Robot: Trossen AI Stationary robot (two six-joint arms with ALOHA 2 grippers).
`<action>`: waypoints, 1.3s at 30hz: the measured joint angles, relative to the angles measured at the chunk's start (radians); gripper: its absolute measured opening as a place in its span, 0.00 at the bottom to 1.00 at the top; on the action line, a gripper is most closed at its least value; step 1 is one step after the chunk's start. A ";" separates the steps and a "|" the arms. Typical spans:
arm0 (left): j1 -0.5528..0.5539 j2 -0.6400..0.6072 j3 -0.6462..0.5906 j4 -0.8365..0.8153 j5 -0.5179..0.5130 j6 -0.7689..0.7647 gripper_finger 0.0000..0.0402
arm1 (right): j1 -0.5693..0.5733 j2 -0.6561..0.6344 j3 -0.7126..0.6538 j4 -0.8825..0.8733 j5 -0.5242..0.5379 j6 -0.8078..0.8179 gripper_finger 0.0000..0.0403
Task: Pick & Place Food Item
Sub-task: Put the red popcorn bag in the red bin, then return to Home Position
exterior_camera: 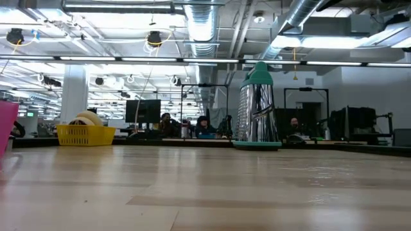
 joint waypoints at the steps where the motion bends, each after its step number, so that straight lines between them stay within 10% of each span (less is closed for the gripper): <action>1: 0.001 0.010 -0.011 -0.009 -0.005 0.000 0.00 | -0.001 0.000 0.000 0.000 0.000 -0.002 0.45; 11: 0.029 0.059 -0.238 0.015 -0.055 -0.078 0.00 | -0.002 0.000 0.000 0.011 -0.001 -0.007 0.45; 19: -0.002 0.058 -0.431 0.444 0.090 -0.084 0.02 | 0.017 0.000 0.000 0.039 -0.003 -0.007 0.45; 31: -0.044 0.053 -0.429 0.577 0.101 -0.116 0.35 | 0.035 0.000 0.000 0.069 -0.003 -0.007 0.45; 39: -0.006 -0.104 -0.425 0.793 -0.316 0.055 0.45 | 0.037 0.000 0.000 0.078 -0.002 -0.033 0.45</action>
